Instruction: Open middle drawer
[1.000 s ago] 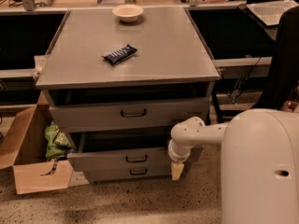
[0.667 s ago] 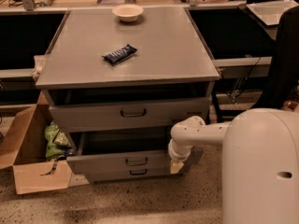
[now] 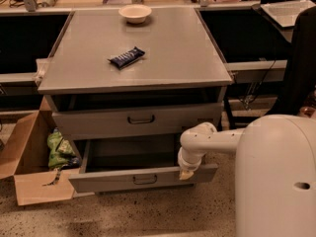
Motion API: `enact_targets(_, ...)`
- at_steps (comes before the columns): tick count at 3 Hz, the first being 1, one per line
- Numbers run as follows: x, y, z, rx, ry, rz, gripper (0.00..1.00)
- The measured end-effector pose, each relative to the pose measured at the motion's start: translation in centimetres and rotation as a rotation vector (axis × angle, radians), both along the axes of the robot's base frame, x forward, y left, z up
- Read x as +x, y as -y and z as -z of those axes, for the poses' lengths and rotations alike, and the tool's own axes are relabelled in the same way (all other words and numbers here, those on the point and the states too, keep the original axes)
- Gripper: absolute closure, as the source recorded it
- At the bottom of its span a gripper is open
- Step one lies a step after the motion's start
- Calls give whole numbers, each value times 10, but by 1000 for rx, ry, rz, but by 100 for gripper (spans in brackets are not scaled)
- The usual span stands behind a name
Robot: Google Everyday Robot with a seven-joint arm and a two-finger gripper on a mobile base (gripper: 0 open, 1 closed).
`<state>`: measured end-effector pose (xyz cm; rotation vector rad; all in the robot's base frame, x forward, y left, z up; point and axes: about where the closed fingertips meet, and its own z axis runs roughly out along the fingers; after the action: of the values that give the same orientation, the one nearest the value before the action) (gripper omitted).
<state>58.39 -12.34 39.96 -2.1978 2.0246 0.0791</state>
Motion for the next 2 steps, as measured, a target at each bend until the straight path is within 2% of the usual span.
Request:
enact_targets(1,-3,-4,-8,12,24,3,100)
enact_targets(2,-3,-4,-8,12,24,3,74)
